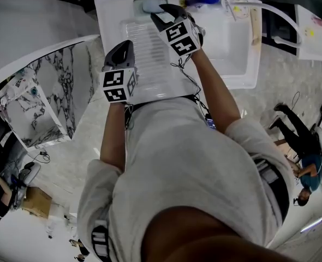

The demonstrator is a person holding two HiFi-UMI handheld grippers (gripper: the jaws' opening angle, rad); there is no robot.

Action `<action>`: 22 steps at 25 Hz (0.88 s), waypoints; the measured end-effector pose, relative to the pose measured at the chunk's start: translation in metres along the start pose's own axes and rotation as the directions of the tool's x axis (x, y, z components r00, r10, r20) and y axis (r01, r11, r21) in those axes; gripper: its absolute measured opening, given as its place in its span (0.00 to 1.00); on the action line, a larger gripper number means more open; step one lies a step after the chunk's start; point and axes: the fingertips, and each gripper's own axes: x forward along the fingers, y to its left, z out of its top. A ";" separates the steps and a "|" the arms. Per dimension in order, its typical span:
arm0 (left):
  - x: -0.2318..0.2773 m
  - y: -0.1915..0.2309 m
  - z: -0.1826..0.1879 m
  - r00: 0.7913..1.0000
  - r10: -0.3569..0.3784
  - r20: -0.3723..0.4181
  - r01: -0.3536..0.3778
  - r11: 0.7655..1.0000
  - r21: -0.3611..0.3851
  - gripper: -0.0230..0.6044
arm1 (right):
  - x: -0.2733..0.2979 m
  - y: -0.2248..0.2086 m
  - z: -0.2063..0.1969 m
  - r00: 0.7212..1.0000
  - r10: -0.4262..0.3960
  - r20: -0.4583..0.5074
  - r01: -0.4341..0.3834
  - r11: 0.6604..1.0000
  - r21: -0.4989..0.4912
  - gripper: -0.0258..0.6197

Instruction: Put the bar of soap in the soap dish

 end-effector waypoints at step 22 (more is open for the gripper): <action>0.001 -0.105 -0.033 0.997 0.031 -0.075 -0.030 0.999 0.017 0.07 | -0.114 0.030 -0.085 0.992 0.076 0.096 -0.086 0.990 0.110 0.04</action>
